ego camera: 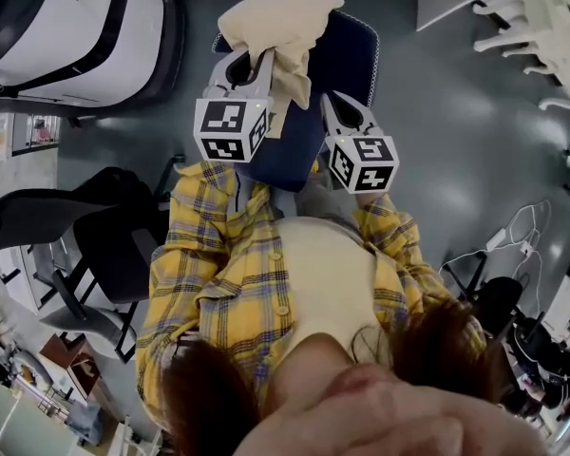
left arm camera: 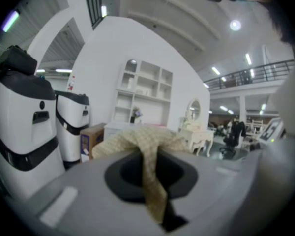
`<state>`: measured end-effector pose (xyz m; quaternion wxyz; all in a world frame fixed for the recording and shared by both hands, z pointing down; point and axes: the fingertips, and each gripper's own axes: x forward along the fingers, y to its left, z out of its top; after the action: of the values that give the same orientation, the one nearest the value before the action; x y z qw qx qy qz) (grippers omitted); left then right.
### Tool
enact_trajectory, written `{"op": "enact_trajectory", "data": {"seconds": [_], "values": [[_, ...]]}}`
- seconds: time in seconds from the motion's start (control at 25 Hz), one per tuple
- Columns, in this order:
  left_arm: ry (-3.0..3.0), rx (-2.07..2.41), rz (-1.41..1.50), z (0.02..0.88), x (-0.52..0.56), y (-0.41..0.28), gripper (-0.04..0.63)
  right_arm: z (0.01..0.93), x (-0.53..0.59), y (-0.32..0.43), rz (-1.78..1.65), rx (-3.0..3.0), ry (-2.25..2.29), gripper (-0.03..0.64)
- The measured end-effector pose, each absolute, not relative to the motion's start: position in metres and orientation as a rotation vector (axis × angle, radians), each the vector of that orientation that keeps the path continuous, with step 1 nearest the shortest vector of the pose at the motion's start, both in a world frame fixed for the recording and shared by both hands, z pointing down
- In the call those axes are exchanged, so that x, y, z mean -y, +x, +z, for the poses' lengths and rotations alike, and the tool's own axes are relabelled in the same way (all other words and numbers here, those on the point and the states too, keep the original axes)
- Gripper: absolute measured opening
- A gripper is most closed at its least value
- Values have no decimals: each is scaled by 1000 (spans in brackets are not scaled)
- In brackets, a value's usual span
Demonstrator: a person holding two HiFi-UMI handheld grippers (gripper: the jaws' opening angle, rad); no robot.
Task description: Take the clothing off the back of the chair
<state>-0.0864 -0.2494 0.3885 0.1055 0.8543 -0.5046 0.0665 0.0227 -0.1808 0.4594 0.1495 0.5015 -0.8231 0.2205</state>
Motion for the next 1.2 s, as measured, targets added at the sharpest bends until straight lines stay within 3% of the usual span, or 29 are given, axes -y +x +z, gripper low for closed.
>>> {"op": "enact_trajectory", "data": {"seconds": [1.2], "values": [[2551, 1444, 142, 367, 148, -148, 31, 405, 118, -20, 492, 2394, 1582, 14]]}}
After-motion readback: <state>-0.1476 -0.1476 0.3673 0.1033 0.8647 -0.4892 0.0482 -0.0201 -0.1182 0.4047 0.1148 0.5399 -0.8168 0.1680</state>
